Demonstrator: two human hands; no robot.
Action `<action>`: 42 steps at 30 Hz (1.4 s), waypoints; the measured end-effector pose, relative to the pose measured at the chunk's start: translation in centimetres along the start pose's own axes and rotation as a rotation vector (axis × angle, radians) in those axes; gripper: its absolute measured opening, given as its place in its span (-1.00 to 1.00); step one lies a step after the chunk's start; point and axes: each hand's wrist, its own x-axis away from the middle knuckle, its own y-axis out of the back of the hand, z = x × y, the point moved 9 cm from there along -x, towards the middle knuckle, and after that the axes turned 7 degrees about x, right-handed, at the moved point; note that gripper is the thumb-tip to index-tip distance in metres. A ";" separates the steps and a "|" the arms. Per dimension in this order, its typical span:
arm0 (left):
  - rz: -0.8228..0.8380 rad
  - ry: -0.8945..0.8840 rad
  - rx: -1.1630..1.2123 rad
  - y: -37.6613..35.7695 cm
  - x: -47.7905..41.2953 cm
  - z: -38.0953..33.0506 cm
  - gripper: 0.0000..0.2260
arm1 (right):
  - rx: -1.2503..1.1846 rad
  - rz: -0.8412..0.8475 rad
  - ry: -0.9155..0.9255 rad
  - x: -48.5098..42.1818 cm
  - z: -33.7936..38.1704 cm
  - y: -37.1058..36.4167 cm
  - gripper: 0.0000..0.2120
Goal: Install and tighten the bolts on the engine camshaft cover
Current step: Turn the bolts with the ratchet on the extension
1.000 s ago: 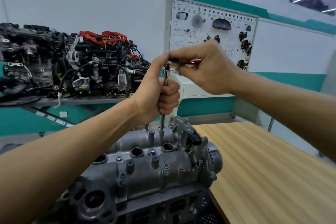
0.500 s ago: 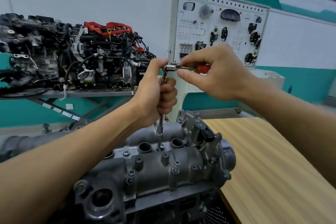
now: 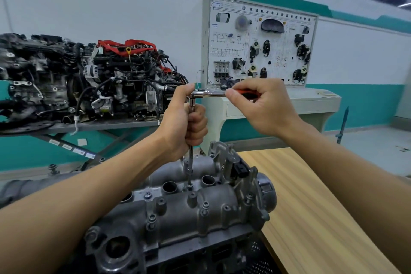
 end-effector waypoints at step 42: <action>-0.050 -0.105 0.055 0.7 0.0 -1.4 -0.62 | -1.139 -0.054 -0.909 2.0 -5.7 -7.8 -0.86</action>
